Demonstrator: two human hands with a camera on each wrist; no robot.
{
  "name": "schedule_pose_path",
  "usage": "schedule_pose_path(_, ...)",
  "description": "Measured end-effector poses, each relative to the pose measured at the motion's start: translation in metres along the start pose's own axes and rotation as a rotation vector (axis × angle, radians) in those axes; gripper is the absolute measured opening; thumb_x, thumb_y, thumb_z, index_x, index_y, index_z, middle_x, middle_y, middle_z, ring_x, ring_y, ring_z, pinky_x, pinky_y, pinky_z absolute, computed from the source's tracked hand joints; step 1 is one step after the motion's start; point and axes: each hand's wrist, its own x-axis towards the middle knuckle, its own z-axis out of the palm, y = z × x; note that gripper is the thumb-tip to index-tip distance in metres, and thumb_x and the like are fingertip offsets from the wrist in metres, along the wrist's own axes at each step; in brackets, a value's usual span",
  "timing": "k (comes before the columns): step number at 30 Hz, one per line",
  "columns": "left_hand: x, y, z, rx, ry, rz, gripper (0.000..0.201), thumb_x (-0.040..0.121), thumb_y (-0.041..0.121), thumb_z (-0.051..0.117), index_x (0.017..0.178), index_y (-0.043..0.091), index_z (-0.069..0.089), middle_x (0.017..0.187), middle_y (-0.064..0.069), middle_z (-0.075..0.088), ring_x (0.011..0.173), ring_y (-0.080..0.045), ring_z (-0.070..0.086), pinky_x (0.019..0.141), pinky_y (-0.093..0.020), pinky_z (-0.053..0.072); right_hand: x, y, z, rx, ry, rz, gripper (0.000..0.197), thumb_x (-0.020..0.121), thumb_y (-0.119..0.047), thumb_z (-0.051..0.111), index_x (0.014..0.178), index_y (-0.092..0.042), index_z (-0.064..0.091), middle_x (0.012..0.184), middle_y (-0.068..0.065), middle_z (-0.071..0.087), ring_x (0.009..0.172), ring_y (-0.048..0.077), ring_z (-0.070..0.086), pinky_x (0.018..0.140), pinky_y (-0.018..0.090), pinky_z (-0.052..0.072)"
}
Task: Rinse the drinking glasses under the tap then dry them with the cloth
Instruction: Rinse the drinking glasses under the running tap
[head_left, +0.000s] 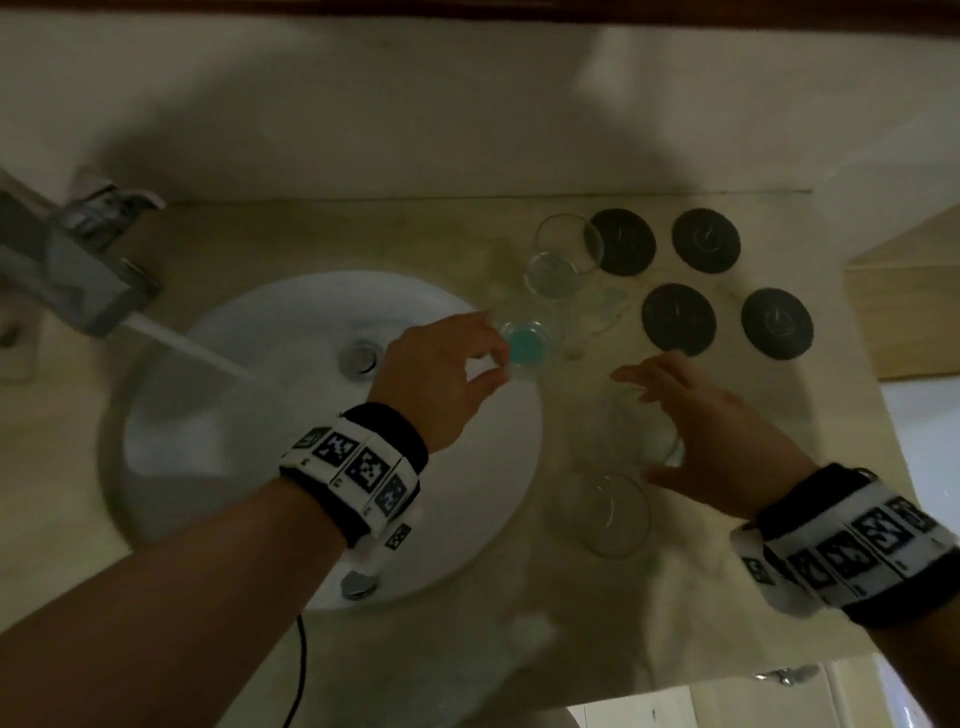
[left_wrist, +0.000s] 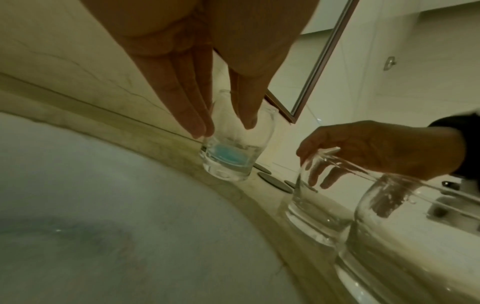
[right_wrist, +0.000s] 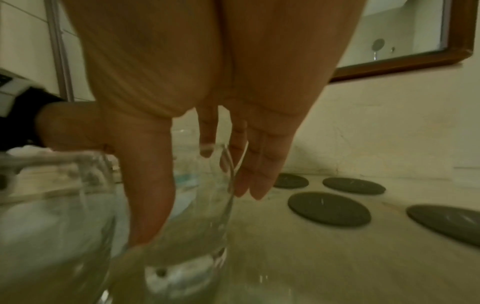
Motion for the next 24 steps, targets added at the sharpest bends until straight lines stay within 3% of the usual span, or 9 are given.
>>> schedule_pose_path(4, -0.025, -0.024, -0.03, -0.028, 0.064, -0.069, 0.011, 0.084, 0.023, 0.078, 0.094, 0.019, 0.074, 0.123, -0.002, 0.069, 0.097, -0.017, 0.069, 0.08, -0.039, 0.06, 0.001, -0.02, -0.029, -0.199, -0.049, -0.037, 0.104, 0.053, -0.026, 0.096, 0.142, -0.032, 0.044, 0.139, 0.0, 0.044, 0.111, 0.025, 0.059, 0.092, 0.039, 0.055)
schedule_pose_path(8, -0.046, -0.055, -0.06, -0.031, 0.167, -0.152, 0.012, 0.083, 0.022, 0.079, 0.093, 0.021, 0.072, 0.116, 0.0, 0.07, 0.096, -0.02, 0.07, 0.078, -0.039, 0.061, 0.027, -0.067, -0.051, -0.381, -0.225, -0.111, 0.101, 0.068, -0.041, 0.086, 0.149, -0.04, 0.027, 0.147, -0.01, 0.033, 0.126, 0.013, 0.046, 0.103, 0.026, 0.046)
schedule_pose_path(10, -0.056, -0.07, -0.072, -0.053, 0.23, -0.185, 0.014, 0.081, 0.018, 0.08, 0.093, 0.017, 0.073, 0.113, -0.002, 0.071, 0.1, -0.023, 0.07, 0.078, -0.04, 0.061, 0.045, -0.099, -0.057, -0.409, -0.268, -0.158, 0.096, 0.074, -0.044, 0.082, 0.149, -0.042, 0.023, 0.145, -0.013, 0.035, 0.124, 0.01, 0.047, 0.102, 0.025, 0.046)
schedule_pose_path(13, -0.07, -0.086, -0.091, -0.114, 0.301, -0.272, 0.014, 0.082, 0.015, 0.08, 0.093, 0.017, 0.073, 0.114, 0.007, 0.066, 0.098, -0.018, 0.069, 0.079, -0.036, 0.061, 0.074, -0.152, -0.06, -0.318, -0.266, -0.231, 0.085, 0.076, -0.047, 0.079, 0.145, -0.044, 0.03, 0.131, -0.016, 0.047, 0.107, 0.006, 0.054, 0.091, 0.025, 0.048)
schedule_pose_path(16, -0.083, -0.103, -0.106, -0.14, 0.359, -0.346, 0.014, 0.082, 0.016, 0.079, 0.094, 0.02, 0.073, 0.112, 0.009, 0.066, 0.099, -0.015, 0.068, 0.083, -0.033, 0.06, 0.108, -0.2, -0.046, -0.198, -0.228, -0.323, 0.076, 0.078, -0.045, 0.078, 0.143, -0.035, 0.039, 0.121, -0.012, 0.054, 0.098, 0.009, 0.058, 0.084, 0.023, 0.046)
schedule_pose_path(20, -0.098, -0.123, -0.122, -0.176, 0.419, -0.47, 0.012, 0.084, 0.022, 0.079, 0.088, 0.028, 0.069, 0.111, 0.013, 0.065, 0.092, -0.01, 0.067, 0.083, -0.018, 0.053, 0.154, -0.252, -0.004, -0.063, -0.15, -0.393, 0.081, 0.075, -0.038, 0.083, 0.143, -0.022, 0.042, 0.129, 0.0, 0.058, 0.108, 0.017, 0.058, 0.091, 0.031, 0.048)
schedule_pose_path(24, -0.107, -0.136, -0.132, -0.224, 0.449, -0.512, 0.018, 0.084, 0.022, 0.079, 0.082, 0.034, 0.065, 0.102, 0.014, 0.064, 0.09, -0.014, 0.069, 0.086, -0.035, 0.058, 0.186, -0.285, 0.038, 0.107, -0.118, -0.342, 0.097, 0.068, -0.032, 0.089, 0.147, -0.014, 0.035, 0.135, 0.007, 0.052, 0.119, 0.024, 0.054, 0.1, 0.038, 0.047)
